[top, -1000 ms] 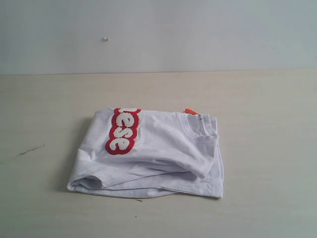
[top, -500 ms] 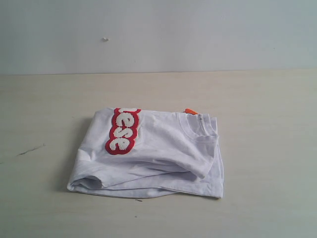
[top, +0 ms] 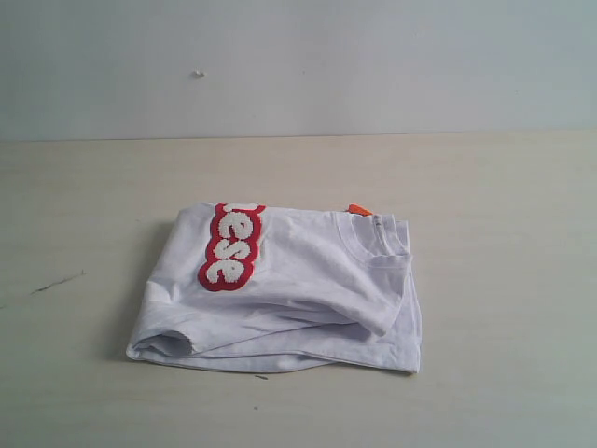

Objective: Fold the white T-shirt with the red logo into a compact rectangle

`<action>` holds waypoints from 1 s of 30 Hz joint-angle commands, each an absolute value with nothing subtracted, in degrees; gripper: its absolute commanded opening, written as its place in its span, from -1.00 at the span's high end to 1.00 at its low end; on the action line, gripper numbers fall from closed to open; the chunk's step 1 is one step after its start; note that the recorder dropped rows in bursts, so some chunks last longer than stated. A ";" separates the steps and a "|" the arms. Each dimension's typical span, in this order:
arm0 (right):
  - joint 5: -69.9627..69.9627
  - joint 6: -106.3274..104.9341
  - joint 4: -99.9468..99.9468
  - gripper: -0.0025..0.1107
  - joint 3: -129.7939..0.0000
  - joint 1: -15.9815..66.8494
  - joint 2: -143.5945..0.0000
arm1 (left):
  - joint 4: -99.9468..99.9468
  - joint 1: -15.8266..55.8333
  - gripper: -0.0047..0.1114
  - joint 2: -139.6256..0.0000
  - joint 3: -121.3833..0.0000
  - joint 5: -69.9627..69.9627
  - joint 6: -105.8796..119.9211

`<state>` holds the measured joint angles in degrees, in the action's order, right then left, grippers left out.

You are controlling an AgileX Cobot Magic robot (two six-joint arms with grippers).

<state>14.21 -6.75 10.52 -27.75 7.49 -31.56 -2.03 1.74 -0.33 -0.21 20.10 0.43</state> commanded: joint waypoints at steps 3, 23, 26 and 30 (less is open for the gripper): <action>14.02 -6.82 10.47 0.96 -27.57 7.27 -31.30 | -1.93 1.64 0.92 0.00 0.00 20.17 0.00; 26.07 -7.44 5.23 0.96 -24.96 -5.57 -11.17 | -1.93 1.64 0.92 0.00 0.00 20.17 0.00; 25.83 -7.44 5.23 0.96 -21.91 -9.00 -8.42 | -1.93 1.64 0.92 0.00 0.00 20.17 0.00; 23.73 -7.44 5.37 0.96 -16.65 -12.79 -5.68 | -1.93 1.64 0.92 0.00 0.00 20.17 0.00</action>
<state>25.25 -7.02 5.93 -19.93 -10.31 -7.40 -2.03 1.74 -0.33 -0.21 20.19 0.43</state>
